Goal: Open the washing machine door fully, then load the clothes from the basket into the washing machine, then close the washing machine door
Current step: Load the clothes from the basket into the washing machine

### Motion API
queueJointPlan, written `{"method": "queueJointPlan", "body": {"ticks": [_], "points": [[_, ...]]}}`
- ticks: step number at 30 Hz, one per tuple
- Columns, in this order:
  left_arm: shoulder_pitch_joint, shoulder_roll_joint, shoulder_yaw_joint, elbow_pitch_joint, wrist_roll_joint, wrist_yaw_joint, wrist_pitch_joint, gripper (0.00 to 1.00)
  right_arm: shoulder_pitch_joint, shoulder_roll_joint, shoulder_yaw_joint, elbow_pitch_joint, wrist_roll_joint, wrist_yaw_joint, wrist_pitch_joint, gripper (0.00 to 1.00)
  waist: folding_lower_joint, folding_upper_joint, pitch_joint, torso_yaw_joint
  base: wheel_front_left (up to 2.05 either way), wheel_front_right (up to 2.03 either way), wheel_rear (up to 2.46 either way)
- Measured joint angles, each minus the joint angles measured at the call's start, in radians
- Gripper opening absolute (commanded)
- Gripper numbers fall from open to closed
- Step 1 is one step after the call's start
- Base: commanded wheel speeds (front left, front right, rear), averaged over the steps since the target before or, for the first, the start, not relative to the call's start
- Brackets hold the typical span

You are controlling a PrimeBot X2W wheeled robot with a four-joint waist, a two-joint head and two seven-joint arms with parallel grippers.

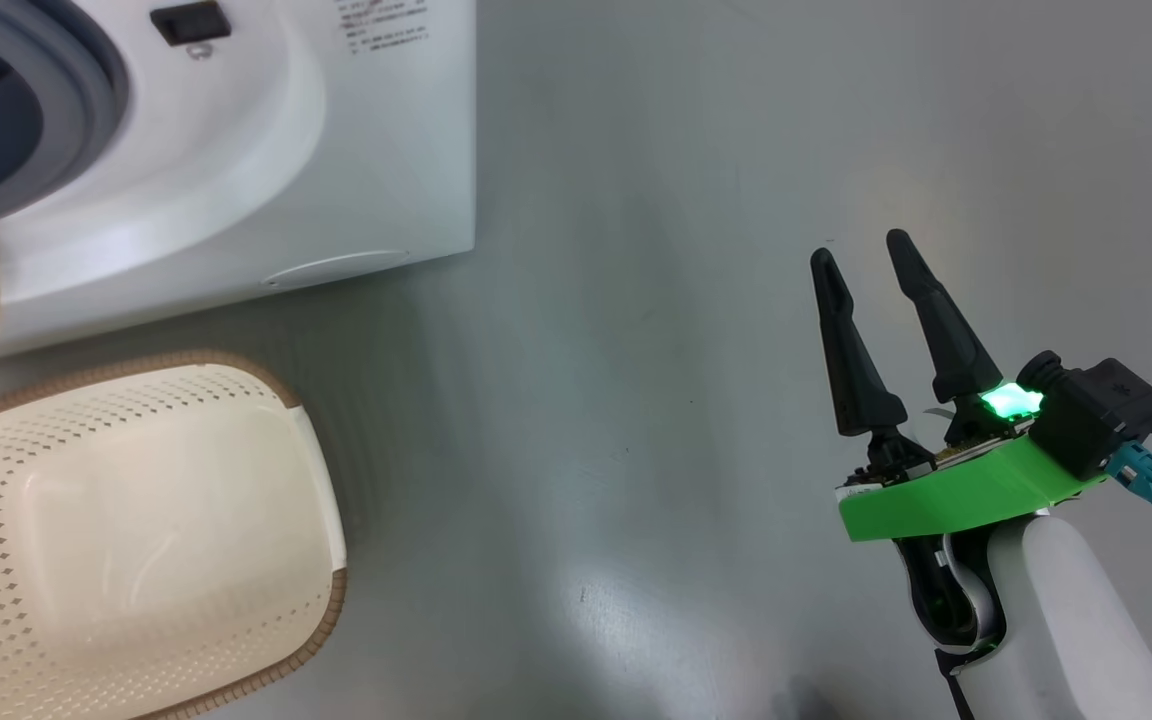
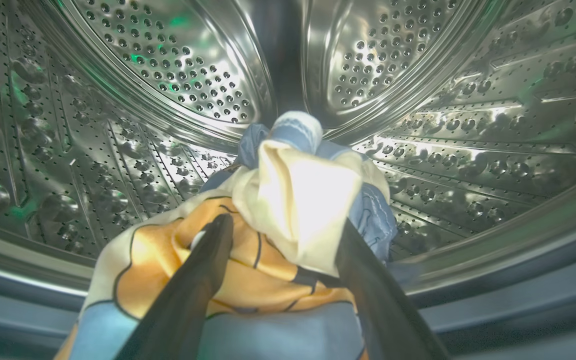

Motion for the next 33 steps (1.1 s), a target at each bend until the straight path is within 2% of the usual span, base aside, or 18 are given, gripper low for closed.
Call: {"method": "queueJointPlan", "body": {"ticks": [7,13,18,26,33], "points": [[-0.005,0.000,-0.044,-0.013,-0.084,0.000,-0.003,1.00,0.002,-0.002,-0.001,0.002,0.000,0.000,0.000,1.00,0.0000,0.0000,-0.019,0.010,0.00,0.00,0.00],[0.080,-0.009,0.026,-0.151,-0.156,0.000,-0.004,1.00,0.009,-0.009,-0.010,0.001,0.000,0.000,0.000,1.00,0.0000,0.0000,-0.038,0.027,0.00,0.00,0.00],[0.199,-0.042,0.097,-0.266,-0.154,0.000,-0.004,1.00,0.009,-0.016,-0.021,0.001,0.000,0.000,0.000,1.00,0.0000,0.0000,-0.055,0.042,0.00,0.00,0.00],[0.384,-0.111,0.207,-0.429,-0.076,0.000,-0.004,1.00,0.034,-0.028,-0.043,0.004,0.000,0.000,0.000,1.00,0.0000,0.0000,-0.095,0.068,0.00,0.00,0.00],[0.531,-0.153,0.226,-0.530,-0.004,0.000,-0.004,1.00,0.049,-0.040,-0.059,0.014,0.000,0.000,0.000,1.00,0.0000,0.0000,-0.142,0.093,0.00,0.00,0.00]]}}
